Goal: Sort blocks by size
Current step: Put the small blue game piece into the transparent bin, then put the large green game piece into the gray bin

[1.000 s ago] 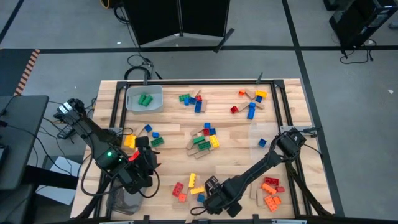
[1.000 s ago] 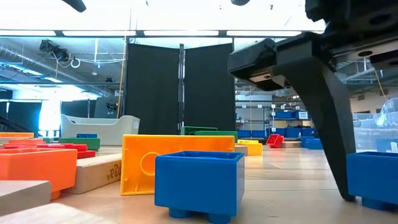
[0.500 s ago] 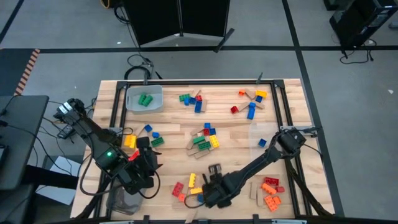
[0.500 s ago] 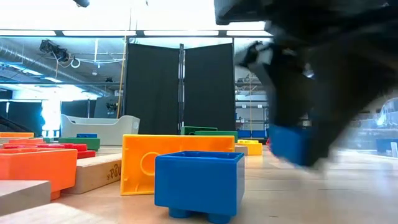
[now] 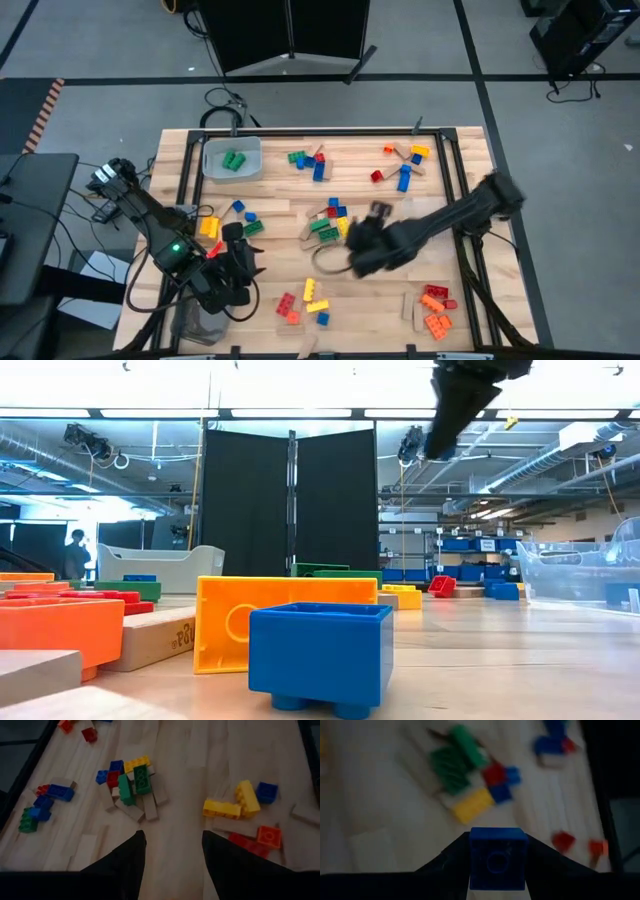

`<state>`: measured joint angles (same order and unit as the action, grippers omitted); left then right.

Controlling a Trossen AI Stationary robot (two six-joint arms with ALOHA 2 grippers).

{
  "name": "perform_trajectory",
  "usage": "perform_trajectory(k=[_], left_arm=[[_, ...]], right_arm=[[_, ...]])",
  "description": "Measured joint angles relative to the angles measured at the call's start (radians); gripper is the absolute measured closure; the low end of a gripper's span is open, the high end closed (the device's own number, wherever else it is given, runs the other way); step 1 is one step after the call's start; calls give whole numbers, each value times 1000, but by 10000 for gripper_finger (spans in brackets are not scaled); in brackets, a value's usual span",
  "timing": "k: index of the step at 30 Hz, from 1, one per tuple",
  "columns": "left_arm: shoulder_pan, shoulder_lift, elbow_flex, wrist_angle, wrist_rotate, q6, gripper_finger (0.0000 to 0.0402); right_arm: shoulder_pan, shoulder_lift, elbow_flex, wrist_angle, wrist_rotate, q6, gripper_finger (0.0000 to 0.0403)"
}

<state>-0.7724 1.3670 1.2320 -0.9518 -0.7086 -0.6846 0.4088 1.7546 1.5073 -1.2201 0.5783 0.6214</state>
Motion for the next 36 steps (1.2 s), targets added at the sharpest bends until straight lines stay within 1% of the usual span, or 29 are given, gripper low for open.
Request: perform_trajectory(k=[4, 9, 12, 15, 19, 23, 28, 33, 36], left_arm=[[0, 0, 0, 50, -2, 0, 200], [0, 0, 0, 116, -94, -1, 200], [2, 0, 0, 165, -160, -6, 200], [24, 0, 0, 211, -182, -11, 200], [79, 5, 0, 230, -188, -74, 200], [128, 15, 0, 239, -157, -93, 200], [165, 39, 0, 270, -99, -88, 200], [180, 80, 0, 319, -7, -89, 200], [183, 113, 0, 341, 21, -113, 200]], right_arm=[[-23, -210, -215, 27, 2, 201, 251], [-41, -442, -423, 21, -12, 513, 251], [-58, -552, -519, 22, -72, 645, 251], [-77, -629, -608, 14, -148, 714, 244], [-102, -685, -717, 13, -229, 748, 234], [-108, -709, -777, 15, -275, 718, 229], [-108, -720, -778, 11, -272, 638, 217], [-108, -737, -773, 11, -261, 606, 203], [-108, -756, -773, 9, -261, 592, 195]])
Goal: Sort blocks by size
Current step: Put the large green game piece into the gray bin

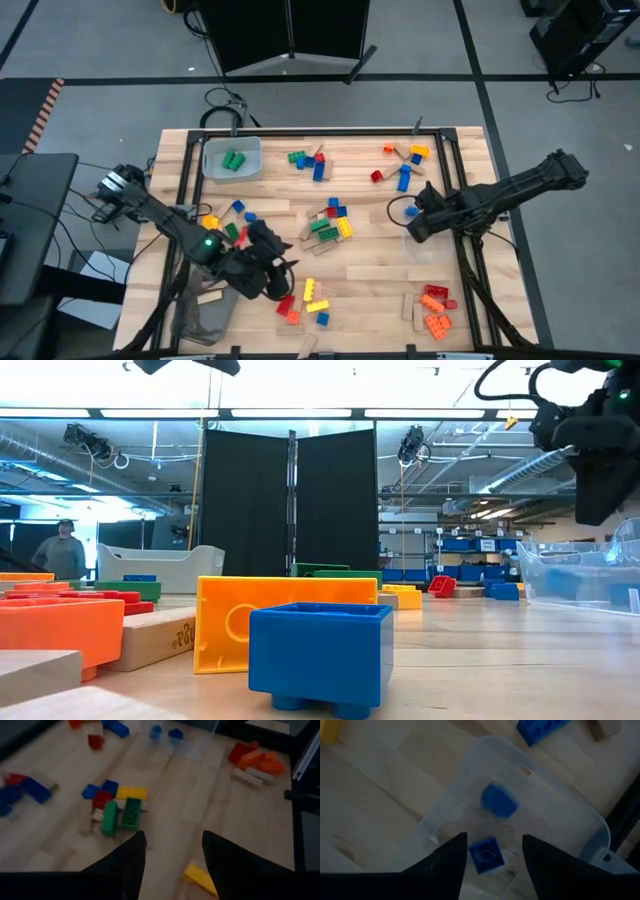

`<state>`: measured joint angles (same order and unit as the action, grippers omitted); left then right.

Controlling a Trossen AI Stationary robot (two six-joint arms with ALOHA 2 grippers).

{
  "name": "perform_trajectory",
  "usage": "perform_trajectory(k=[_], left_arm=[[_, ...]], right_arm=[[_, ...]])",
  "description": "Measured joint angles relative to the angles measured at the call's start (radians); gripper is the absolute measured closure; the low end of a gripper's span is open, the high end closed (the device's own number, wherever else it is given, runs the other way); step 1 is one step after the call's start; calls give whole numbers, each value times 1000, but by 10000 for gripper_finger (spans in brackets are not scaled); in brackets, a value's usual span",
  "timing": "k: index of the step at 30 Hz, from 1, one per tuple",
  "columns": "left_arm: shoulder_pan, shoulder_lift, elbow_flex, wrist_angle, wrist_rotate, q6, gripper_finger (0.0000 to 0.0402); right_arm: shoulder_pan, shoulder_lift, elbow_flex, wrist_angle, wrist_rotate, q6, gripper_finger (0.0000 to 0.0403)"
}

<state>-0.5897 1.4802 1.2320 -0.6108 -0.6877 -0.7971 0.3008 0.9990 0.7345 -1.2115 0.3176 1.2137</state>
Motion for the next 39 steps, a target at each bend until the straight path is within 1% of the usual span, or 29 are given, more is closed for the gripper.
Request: perform_trajectory(k=[6, 9, 13, 17, 23, 28, 34, 36, 39], left_arm=[[1, 62, 0, 29, 14, -58, 200], [2, 67, 0, 46, 13, -96, 200], [29, 66, 0, 44, 5, -175, 200], [95, 66, 0, 39, 17, -285, 200], [248, 66, 0, 41, 110, -298, 200], [371, 66, 0, 42, 224, -189, 200], [470, 66, 0, 42, 291, -7, 200], [490, 66, 0, 43, 301, 93, 200], [505, 75, 0, 59, 325, 297, 200]], right_arm=[[0, -59, 0, -2, 0, -40, 181], [0, -95, 0, -1, -9, -56, 177], [0, -141, 0, 7, -25, -66, 177], [0, -172, 0, 9, -25, -66, 178], [0, -182, 0, 15, -24, -75, 178], [0, -182, 0, 32, -23, -100, 178], [0, -181, 0, 68, 1, -111, 180], [0, -181, 1, 71, 3, -111, 180], [0, -181, 1, 72, 4, -110, 180]])
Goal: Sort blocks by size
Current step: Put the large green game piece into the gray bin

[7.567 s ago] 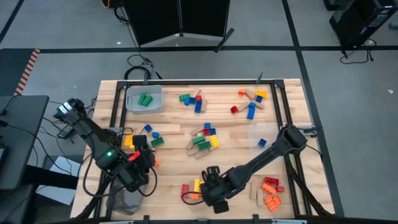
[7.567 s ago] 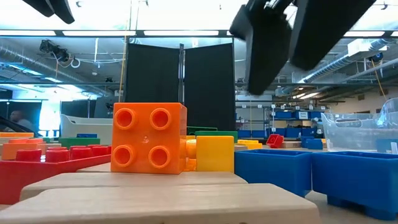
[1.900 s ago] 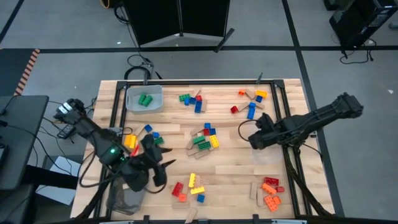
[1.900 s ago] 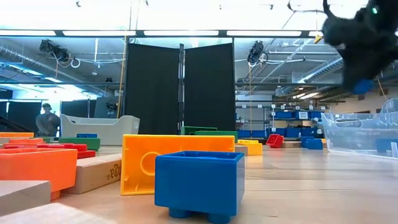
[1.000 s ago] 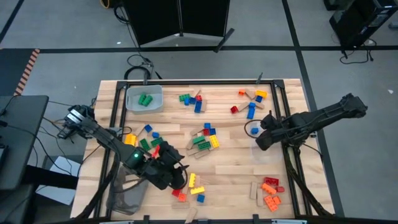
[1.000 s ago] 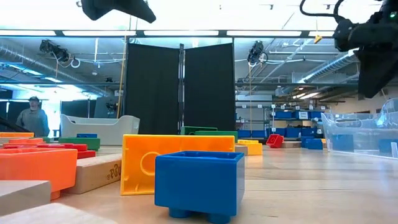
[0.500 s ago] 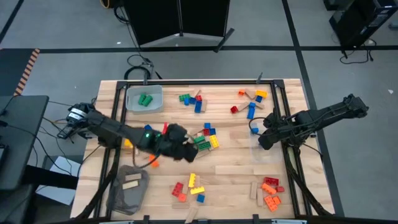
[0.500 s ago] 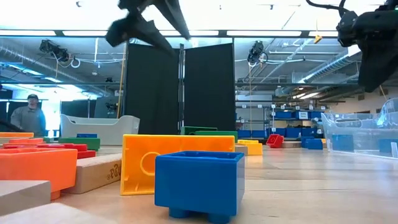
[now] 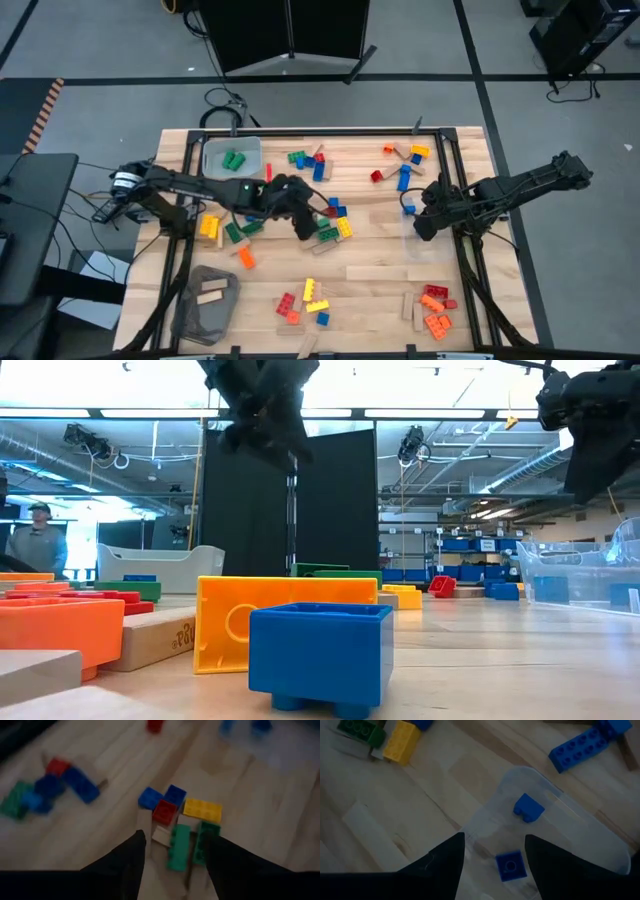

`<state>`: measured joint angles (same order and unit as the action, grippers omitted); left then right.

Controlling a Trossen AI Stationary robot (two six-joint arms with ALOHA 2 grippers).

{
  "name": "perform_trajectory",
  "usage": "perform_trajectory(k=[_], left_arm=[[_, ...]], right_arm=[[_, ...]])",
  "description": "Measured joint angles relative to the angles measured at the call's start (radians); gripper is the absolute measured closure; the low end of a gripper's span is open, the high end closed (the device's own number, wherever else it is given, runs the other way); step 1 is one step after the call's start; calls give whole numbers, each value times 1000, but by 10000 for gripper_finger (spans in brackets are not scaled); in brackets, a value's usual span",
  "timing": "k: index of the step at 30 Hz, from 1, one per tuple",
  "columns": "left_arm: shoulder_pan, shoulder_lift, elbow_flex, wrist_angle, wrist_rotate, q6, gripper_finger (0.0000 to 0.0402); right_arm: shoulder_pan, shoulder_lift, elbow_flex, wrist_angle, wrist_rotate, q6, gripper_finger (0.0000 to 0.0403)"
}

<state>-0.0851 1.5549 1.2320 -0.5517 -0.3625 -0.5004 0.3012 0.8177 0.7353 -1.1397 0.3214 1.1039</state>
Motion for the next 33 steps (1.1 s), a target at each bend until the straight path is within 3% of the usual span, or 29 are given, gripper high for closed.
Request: perform_trajectory(k=[4, 9, 20, 33], left_arm=[[3, 43, 0, 45, 45, 220, 199], [3, 127, 0, 52, 107, 364, 199], [5, 265, 0, 62, 149, 391, 199], [28, 300, 0, 71, 141, 393, 200]], right_arm=[[0, 0, 0, 2, 3, 24, 180], [0, 0, 0, 2, 4, 42, 180], [0, 0, 0, 3, 45, 101, 180], [0, 0, 1, 18, 45, 128, 180]])
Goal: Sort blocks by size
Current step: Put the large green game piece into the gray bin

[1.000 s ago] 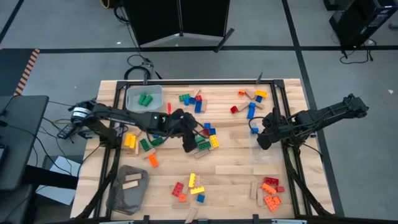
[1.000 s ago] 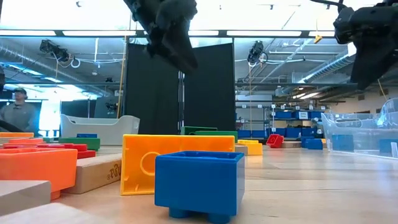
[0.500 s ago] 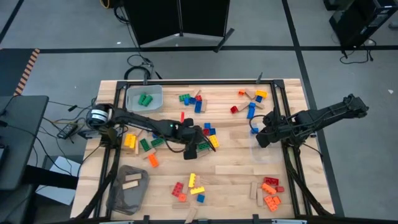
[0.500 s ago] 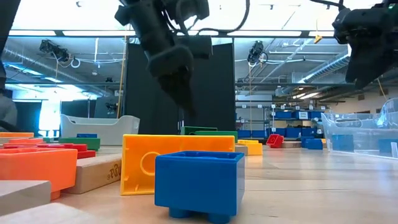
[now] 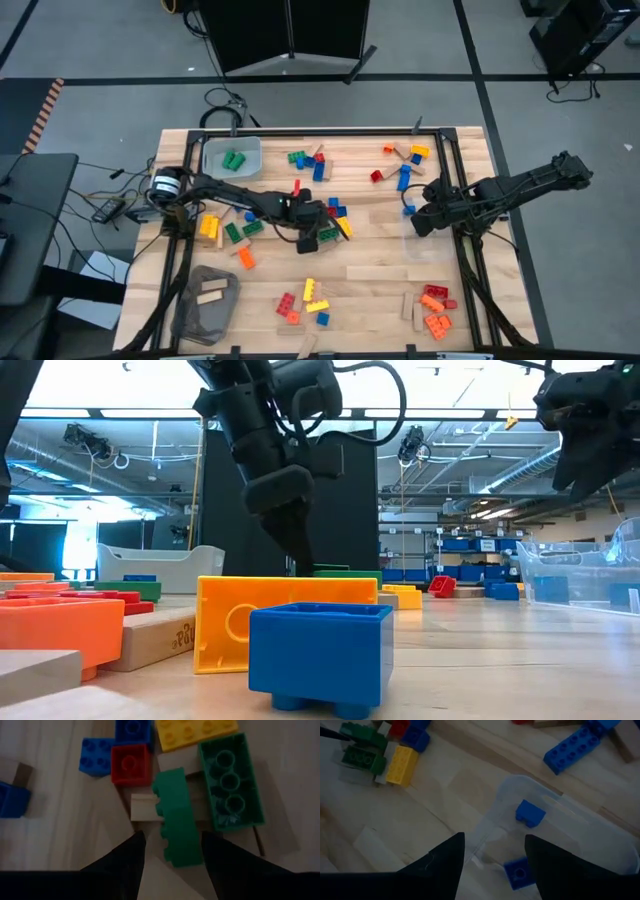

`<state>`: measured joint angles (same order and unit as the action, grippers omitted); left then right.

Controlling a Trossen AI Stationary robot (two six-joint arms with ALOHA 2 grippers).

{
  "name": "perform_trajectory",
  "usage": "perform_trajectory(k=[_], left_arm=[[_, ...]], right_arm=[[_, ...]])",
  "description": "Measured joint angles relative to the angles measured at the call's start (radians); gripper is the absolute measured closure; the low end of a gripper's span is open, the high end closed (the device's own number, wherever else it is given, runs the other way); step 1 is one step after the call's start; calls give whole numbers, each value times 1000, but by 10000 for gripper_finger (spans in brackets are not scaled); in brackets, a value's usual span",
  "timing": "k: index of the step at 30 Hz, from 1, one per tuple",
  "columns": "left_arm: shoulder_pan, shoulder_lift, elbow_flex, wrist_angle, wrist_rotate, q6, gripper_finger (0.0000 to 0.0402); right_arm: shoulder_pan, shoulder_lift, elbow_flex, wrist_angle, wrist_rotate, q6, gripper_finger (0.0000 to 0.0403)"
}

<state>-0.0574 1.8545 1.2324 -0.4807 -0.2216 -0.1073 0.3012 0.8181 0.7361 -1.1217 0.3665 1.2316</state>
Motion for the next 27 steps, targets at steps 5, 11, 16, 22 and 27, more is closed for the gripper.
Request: perform_trajectory(k=[5, 11, 16, 22, 27], left_arm=[[-2, 12, 0, 29, 11, -6, 200], [-2, 24, 0, 34, 16, -8, 200], [-2, 24, 0, 38, 16, -8, 223], [-2, 24, 0, 39, 16, -9, 280], [-2, 23, 0, 43, 16, -15, 312]], right_arm=[[0, 0, 0, 1, 3, 0, 180], [0, 0, 0, 9, 7, 0, 180], [0, 6, 0, 16, 7, 0, 180], [0, 19, 0, 23, 7, -1, 180], [0, 22, 0, 26, 7, -2, 180]])
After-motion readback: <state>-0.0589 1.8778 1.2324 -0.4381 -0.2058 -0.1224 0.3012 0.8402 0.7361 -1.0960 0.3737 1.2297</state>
